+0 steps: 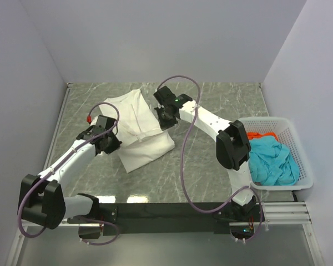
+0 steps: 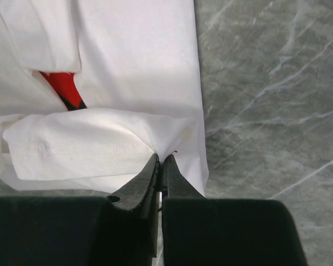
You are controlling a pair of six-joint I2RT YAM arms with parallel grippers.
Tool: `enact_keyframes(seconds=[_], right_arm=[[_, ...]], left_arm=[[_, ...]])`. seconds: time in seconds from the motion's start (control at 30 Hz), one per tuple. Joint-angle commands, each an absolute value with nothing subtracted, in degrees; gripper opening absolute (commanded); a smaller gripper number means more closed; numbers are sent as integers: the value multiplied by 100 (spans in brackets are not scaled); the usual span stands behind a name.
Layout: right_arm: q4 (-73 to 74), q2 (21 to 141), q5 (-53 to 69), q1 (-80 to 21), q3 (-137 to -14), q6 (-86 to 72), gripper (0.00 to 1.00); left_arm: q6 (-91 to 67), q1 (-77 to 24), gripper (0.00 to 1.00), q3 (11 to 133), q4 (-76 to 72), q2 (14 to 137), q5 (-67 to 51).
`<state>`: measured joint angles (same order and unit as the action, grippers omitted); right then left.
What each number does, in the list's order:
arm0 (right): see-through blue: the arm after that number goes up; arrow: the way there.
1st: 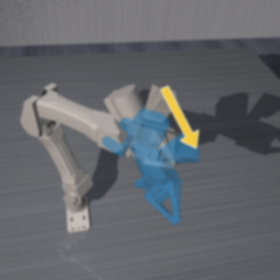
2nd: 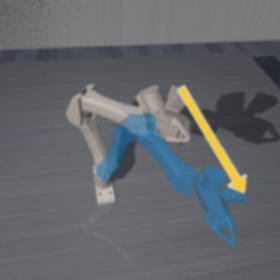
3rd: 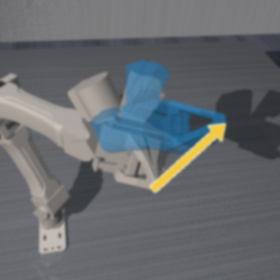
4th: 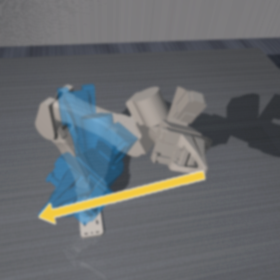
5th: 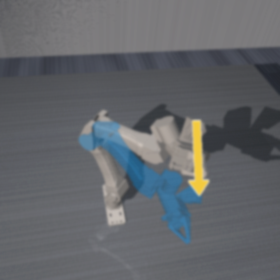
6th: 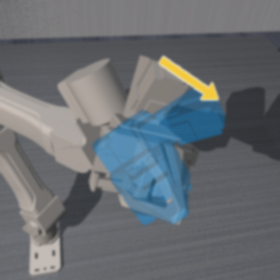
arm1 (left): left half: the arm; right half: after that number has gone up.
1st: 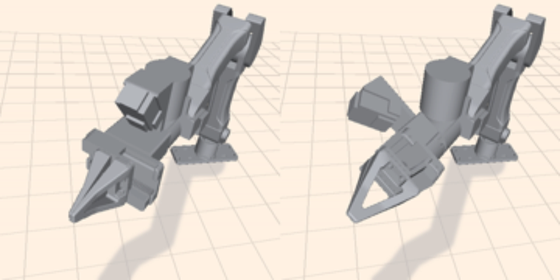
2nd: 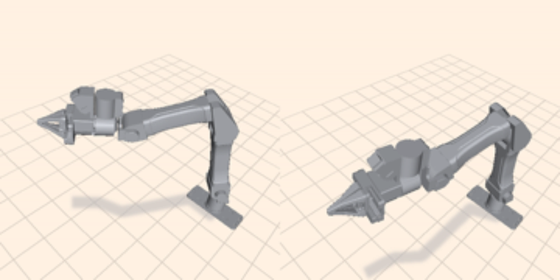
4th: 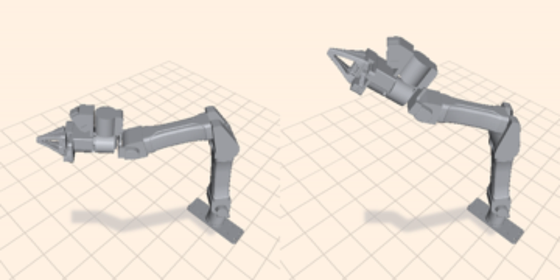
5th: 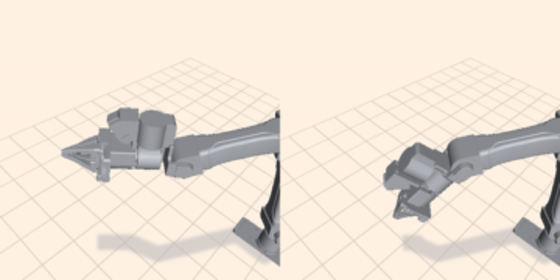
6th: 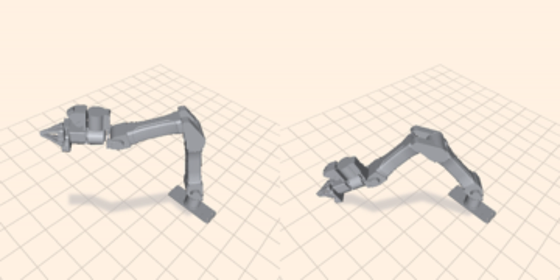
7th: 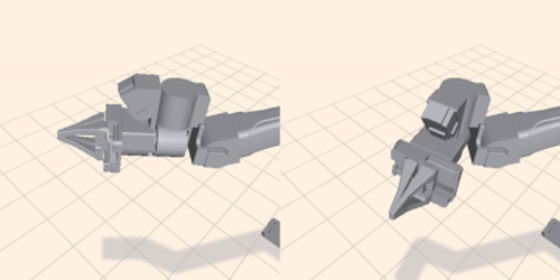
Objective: Fold and stack the t-shirts
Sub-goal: Fold the tshirt
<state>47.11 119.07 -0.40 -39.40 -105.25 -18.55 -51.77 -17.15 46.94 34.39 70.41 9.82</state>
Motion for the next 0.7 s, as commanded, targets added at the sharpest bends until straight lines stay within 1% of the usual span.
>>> enact_keyframes(seconds=[0.0,0.43,0.67], right_arm=[[4281,12049,-343,-3779,-10652,-1696,0],[3867,12709,-184,-3683,-10793,-1696,0],[3648,12674,-211,-3648,-10530,-1933,0]], left_arm=[[-4843,-1591,1,4711,3059,7198,1502],[-4896,-1503,1,4430,2400,7752,1512],[-4939,-1503,1,4324,2110,7937,1512]])
